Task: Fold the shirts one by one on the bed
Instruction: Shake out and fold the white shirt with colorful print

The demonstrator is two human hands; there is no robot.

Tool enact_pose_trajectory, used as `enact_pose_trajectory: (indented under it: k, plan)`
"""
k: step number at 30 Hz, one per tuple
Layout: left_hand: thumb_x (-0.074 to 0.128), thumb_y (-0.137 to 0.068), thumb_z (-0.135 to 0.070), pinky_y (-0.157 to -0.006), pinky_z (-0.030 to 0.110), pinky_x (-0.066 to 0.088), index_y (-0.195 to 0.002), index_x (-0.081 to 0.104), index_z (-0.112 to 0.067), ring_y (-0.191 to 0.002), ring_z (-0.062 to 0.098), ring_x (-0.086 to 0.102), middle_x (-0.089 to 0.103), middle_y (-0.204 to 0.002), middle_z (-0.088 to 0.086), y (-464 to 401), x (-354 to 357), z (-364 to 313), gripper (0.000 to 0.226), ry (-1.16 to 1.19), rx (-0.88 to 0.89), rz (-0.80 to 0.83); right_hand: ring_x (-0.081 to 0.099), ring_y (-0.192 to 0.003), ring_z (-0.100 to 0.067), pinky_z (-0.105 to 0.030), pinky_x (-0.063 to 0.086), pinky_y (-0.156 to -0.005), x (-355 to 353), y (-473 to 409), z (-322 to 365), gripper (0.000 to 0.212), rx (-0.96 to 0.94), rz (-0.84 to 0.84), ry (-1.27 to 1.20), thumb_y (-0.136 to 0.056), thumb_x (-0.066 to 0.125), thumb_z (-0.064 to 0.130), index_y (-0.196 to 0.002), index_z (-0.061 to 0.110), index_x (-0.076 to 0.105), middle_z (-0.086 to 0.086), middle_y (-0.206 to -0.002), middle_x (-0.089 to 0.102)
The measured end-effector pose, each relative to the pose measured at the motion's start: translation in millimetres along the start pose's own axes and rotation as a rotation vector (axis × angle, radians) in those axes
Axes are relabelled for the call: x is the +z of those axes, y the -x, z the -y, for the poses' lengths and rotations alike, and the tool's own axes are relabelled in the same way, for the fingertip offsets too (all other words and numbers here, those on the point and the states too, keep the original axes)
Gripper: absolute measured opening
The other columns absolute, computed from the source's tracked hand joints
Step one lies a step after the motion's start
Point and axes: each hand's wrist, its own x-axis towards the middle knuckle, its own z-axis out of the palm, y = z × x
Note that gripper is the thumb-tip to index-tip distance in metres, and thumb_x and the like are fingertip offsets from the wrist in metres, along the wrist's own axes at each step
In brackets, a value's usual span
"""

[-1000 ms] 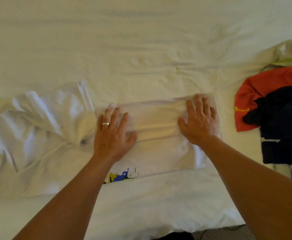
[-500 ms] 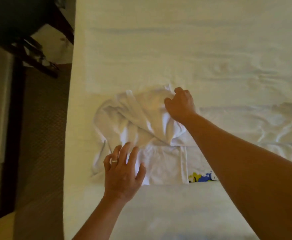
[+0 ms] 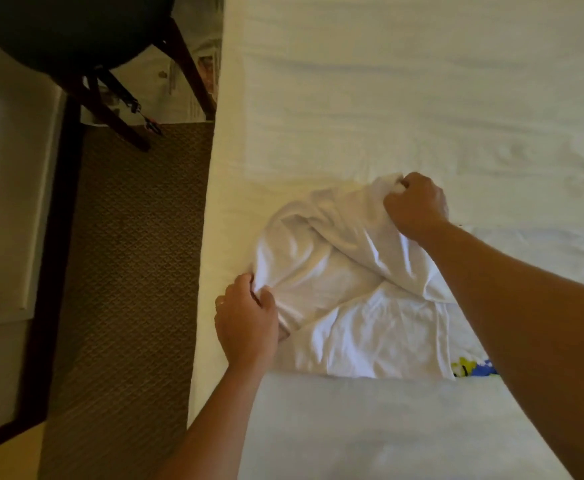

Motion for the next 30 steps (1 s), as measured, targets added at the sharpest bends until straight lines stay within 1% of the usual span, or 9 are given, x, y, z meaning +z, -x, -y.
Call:
enact_pose_trajectory:
  k: [3,8,10,13,15,18,21,25,30]
  plan:
    - [0.064,-0.094,-0.026,-0.078,0.046,0.050,-0.116,0.065,-0.013,-0.097,0.034,0.060,0.066,-0.101,0.008,-4.1,-7.1,2.8,0.026,0.103,-0.020,-0.012,0.056,-0.084,-0.038,-0.038,0.041,-0.069,-4.7,17.3,11.1,0.008,-0.168,-0.064,-0.024,-0.092,0.050,0.019,-0.097,0.012,0.049,-0.011,-0.087,0.058]
    - [0.064,-0.093,-0.032,-0.073,0.039,0.047,-0.104,0.065,-0.018,-0.086,0.024,0.058,0.061,-0.094,0.002,8.3,-23.3,-12.7,0.018,0.258,0.006,-0.111,0.060,-0.071,-0.042,-0.038,0.044,-0.055,-5.7,79.7,21.2,0.007,-0.662,-0.269,-0.071,-0.090,0.060,0.013,-0.093,0.008,0.058,-0.014,-0.087,0.063]
    - [0.060,-0.098,-0.040,-0.063,0.033,0.043,-0.089,0.065,-0.016,-0.070,0.020,0.060,0.065,-0.082,0.003,8.7,-29.9,-27.9,0.026,0.583,-0.140,0.081,0.059,-0.064,-0.040,-0.038,0.046,-0.048,-0.4,114.7,15.9,0.006,-0.792,-0.301,-0.086,-0.085,0.067,0.009,-0.087,0.008,0.062,-0.012,-0.081,0.061]
    - [0.045,-0.098,-0.065,-0.063,0.033,0.047,-0.099,0.069,-0.011,-0.067,0.026,0.067,0.074,-0.089,0.012,13.1,-49.3,-50.6,0.059,0.955,-0.520,0.581,0.056,-0.060,-0.033,-0.041,0.047,-0.052,11.8,166.9,-11.1,0.004,-0.922,-0.248,-0.074,-0.081,0.067,0.006,-0.082,0.008,0.064,-0.008,-0.075,0.057]
    - [0.045,-0.092,-0.074,-0.075,0.039,0.054,-0.111,0.071,-0.015,-0.084,0.029,0.072,0.076,-0.100,0.009,21.4,-52.8,-48.6,0.067,0.904,-0.527,0.818,0.054,-0.061,-0.030,-0.041,0.046,-0.054,23.8,199.2,-39.7,0.005,-1.000,-0.114,-0.012,-0.080,0.066,0.013,-0.081,0.010,0.062,-0.005,-0.074,0.055]
    - [0.067,-0.091,-0.053,-0.076,0.042,0.061,-0.106,0.071,-0.013,-0.085,0.028,0.074,0.077,-0.100,0.015,42.7,-49.5,-35.4,0.043,0.641,-0.384,0.837,0.053,-0.061,-0.025,-0.038,0.045,-0.059,33.4,240.4,-74.2,0.021,-1.059,0.143,-0.005,-0.088,0.061,0.030,-0.075,0.014,0.062,-0.001,-0.068,0.056]
    - [0.068,-0.094,-0.020,-0.068,0.036,0.058,-0.091,0.065,-0.010,-0.064,0.022,0.070,0.074,-0.083,0.013,63.0,-34.1,-21.2,0.011,0.503,-0.348,0.668,0.059,-0.071,-0.026,-0.038,0.049,-0.065,38.0,244.5,-92.5,0.024,-0.771,0.049,-0.112,-0.090,0.057,0.036,-0.079,0.017,0.067,0.000,-0.077,0.062]
    - [0.066,-0.096,-0.022,-0.066,0.032,0.050,-0.092,0.068,-0.010,-0.060,0.018,0.065,0.071,-0.080,0.006,85.0,-26.9,-9.2,0.013,0.579,-0.413,0.505,0.058,-0.106,-0.025,-0.029,0.036,-0.082,31.2,217.1,-99.7,0.039,0.134,0.015,-0.328,-0.095,0.058,0.041,-0.121,0.013,0.062,-0.006,-0.122,0.060]
    - [0.072,-0.094,-0.020,-0.049,0.017,0.045,-0.098,0.070,-0.009,-0.069,0.020,0.062,0.071,-0.089,0.007,95.9,-23.8,-6.6,0.013,0.528,-0.299,0.563,0.050,-0.112,-0.027,-0.034,0.040,-0.094,26.5,195.1,-97.2,0.045,0.194,0.078,-0.289,-0.092,0.060,0.029,-0.131,0.007,0.051,-0.005,-0.117,0.052]
